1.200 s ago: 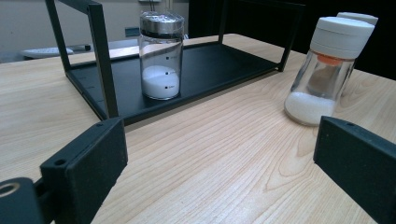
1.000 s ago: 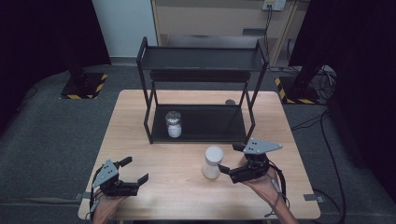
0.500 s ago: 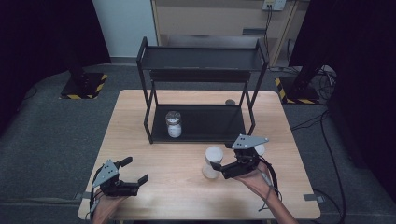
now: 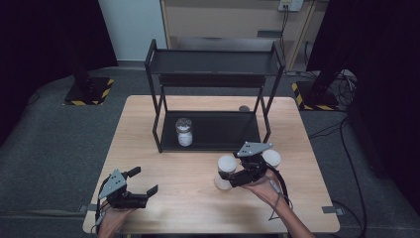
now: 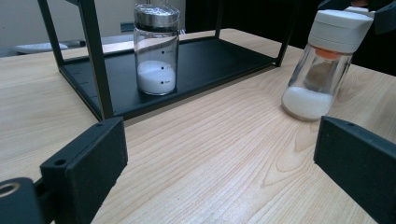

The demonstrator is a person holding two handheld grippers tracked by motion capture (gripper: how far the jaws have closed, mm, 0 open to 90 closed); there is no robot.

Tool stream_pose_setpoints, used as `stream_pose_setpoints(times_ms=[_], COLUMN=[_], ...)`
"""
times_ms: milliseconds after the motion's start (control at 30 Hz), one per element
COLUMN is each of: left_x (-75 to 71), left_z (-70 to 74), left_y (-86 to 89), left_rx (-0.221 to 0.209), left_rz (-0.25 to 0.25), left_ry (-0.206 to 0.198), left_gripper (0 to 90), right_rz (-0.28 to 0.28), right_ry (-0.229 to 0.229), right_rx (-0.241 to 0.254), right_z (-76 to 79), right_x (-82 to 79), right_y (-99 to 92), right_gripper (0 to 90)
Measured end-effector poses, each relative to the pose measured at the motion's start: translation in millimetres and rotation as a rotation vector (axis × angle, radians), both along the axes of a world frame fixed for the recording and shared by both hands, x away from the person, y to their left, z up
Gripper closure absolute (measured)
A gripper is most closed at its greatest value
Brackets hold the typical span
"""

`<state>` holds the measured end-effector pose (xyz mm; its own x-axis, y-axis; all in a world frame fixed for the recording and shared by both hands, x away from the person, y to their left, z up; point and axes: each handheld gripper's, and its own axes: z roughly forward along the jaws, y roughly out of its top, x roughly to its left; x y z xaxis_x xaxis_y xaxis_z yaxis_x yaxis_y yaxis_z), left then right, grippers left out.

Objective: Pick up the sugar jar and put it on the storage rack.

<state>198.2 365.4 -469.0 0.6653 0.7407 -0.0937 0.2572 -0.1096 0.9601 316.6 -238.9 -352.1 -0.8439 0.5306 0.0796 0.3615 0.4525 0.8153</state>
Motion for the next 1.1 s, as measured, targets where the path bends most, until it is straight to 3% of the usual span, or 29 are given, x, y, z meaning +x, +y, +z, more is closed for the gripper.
stream_pose_setpoints(times_ms=[200, 400, 733, 900, 1100], left_x=[0.4, 0.6, 1.0, 0.6, 1.0], left_z=[-0.4, -0.3, -0.1, -0.2, -0.4], left_y=[0.2, 0.2, -0.4, 0.3, 0.2], left_rx=[-0.001, 0.000, 0.004, 0.002, 0.003], left_rz=[-0.001, -0.001, -0.006, -0.002, -0.001], left_ry=[0.001, 0.002, 0.002, 0.002, 0.004], left_gripper=[2.0, 2.0, 2.0, 2.0, 2.0], right_rz=[-0.003, 0.005, -0.021, -0.021, -0.027], right_ry=[0.012, -0.016, -0.025, -0.028, -0.028], right_rx=[-0.017, -0.037, -0.050, -0.083, -0.081], right_z=[-6.5, -10.0, -7.9, -1.8, 7.1], right_x=[2.9, 1.1, -4.5, -3.9, 0.5], right_y=[5.8, 8.0, 13.1, 19.9, 23.4], right_gripper=[16.1, 33.4, 34.1, 34.1, 34.1])
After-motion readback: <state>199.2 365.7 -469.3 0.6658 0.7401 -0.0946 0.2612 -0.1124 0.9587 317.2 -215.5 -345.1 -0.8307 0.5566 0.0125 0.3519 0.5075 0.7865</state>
